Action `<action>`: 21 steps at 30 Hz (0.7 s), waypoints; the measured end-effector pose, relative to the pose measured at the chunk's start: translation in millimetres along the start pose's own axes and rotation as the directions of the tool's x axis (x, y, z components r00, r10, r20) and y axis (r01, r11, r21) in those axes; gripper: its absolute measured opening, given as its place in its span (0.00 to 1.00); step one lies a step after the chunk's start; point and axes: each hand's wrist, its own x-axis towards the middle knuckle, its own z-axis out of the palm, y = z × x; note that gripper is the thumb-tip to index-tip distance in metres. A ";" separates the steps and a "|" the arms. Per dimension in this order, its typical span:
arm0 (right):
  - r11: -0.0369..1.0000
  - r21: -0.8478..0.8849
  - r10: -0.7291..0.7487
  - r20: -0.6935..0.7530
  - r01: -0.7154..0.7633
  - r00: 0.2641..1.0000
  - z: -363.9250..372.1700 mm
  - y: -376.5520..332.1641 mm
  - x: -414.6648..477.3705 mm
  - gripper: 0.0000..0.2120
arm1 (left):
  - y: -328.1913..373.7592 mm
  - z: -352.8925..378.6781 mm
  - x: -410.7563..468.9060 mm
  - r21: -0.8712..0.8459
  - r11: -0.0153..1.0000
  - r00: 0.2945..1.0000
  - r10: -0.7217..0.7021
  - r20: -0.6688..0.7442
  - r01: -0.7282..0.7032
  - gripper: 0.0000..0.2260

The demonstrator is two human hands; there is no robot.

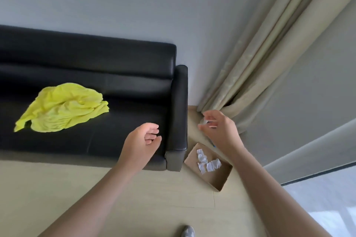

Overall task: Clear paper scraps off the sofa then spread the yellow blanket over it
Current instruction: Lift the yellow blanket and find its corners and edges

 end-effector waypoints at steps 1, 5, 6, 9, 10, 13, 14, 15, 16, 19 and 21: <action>1.000 -0.008 -0.019 0.018 0.019 1.000 19.3 -17.4 -3.5 0.15 | -13.6 -22.6 -5.5 -0.008 1.000 0.999 -0.013 -0.029 0.013 0.12; 0.995 -0.029 -0.091 0.091 0.094 0.992 105.4 -85.4 -21.2 0.16 | -65.4 -117.8 -30.1 -0.027 0.999 0.990 -0.041 -0.131 0.038 0.13; 0.994 -0.021 -0.101 0.101 0.103 0.990 121.7 -98.6 -25.2 0.16 | -74.8 -136.0 -35.4 -0.027 0.999 0.989 -0.041 -0.140 0.038 0.13; 0.990 -0.005 -0.142 0.156 0.144 0.978 190.6 -152.9 -36.5 0.16 | -116.8 -212.8 -54.9 0.000 0.999 0.982 -0.052 -0.182 0.053 0.14; 0.987 -0.002 -0.157 0.174 0.160 0.972 209.5 -168.9 -39.3 0.17 | -128.6 -234.2 -59.1 0.005 0.998 0.979 -0.063 -0.196 0.065 0.13; 0.975 -0.009 -0.216 0.220 0.224 0.951 261.9 -214.7 -46.0 0.17 | -161.5 -293.9 -66.0 0.021 0.995 0.969 -0.085 -0.233 0.093 0.13; 0.972 -0.015 -0.226 0.234 0.236 0.945 276.1 -227.9 -47.5 0.17 | -170.2 -310.0 -66.5 0.025 0.995 0.966 -0.088 -0.242 0.097 0.13; 0.969 -0.024 -0.232 0.249 0.246 0.940 287.0 -238.5 -48.5 0.18 | -176.6 -322.2 -66.3 0.022 0.994 0.964 -0.094 -0.249 0.103 0.14; 0.966 -0.033 -0.239 0.265 0.257 0.934 299.8 -250.5 -47.3 0.18 | -184.3 -336.4 -65.1 0.018 0.994 0.961 -0.097 -0.261 0.106 0.14; 0.956 -0.062 -0.257 0.293 0.286 0.921 330.3 -275.6 -36.0 0.18 | -202.5 -367.3 -53.9 0.015 0.994 0.955 -0.099 -0.279 0.108 0.13; 0.954 -0.059 -0.264 0.299 0.294 0.917 352.0 -288.7 -23.7 0.18 | -216.6 -384.8 -41.3 0.009 0.993 0.953 -0.107 -0.283 0.114 0.13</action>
